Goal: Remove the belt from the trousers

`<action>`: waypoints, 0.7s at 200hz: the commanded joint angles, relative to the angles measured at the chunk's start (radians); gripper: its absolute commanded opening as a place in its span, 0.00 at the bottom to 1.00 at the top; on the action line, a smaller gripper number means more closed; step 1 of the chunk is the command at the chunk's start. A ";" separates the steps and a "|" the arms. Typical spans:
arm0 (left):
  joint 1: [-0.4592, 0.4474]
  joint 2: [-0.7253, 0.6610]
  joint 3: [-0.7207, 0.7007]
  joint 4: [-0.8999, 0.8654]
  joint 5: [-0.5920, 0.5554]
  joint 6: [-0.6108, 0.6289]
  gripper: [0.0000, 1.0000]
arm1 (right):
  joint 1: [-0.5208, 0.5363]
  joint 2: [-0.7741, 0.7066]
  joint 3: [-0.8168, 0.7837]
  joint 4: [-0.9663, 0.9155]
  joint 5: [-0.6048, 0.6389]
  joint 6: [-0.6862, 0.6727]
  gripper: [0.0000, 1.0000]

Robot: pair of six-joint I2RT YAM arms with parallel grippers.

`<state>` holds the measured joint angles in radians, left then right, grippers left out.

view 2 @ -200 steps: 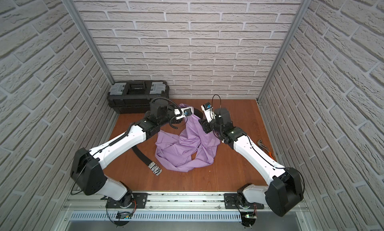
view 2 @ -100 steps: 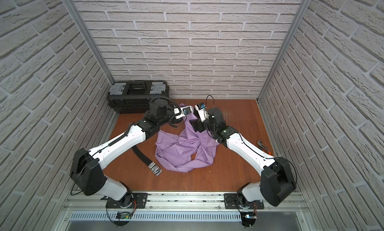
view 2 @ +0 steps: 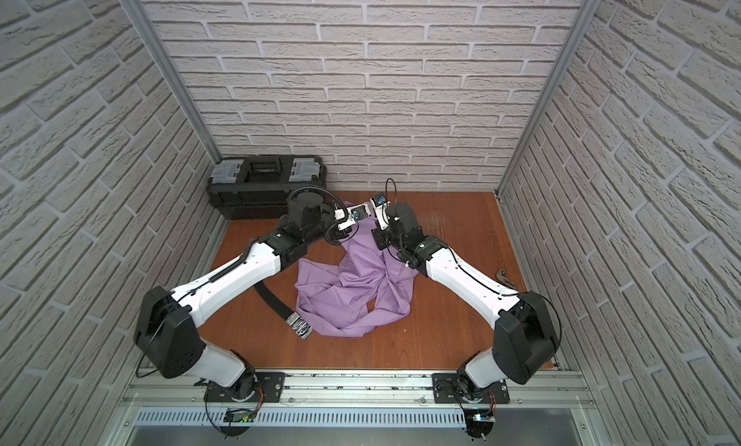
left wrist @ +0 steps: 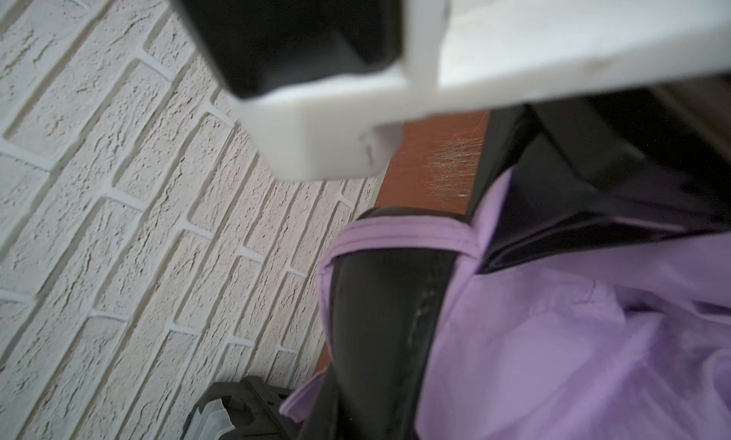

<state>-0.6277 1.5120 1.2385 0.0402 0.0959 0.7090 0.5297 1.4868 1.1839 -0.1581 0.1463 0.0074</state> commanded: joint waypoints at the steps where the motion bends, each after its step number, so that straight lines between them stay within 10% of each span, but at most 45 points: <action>1: 0.012 -0.031 -0.005 0.091 0.012 -0.022 0.25 | -0.009 -0.047 0.027 -0.010 0.082 -0.020 0.02; 67: 0.020 0.007 0.014 0.096 -0.039 -0.029 0.35 | -0.009 -0.068 0.055 -0.061 0.126 -0.061 0.02; 97: 0.022 -0.013 0.007 0.109 -0.034 -0.044 0.00 | -0.010 -0.045 0.076 -0.101 0.161 -0.064 0.02; 140: 0.037 -0.060 -0.010 0.127 -0.035 -0.048 0.00 | -0.024 -0.020 0.089 -0.124 0.192 -0.048 0.02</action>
<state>-0.6163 1.5120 1.2381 0.0849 0.0708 0.6750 0.5285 1.4662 1.2461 -0.2874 0.2680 -0.0418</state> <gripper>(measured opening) 0.075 0.067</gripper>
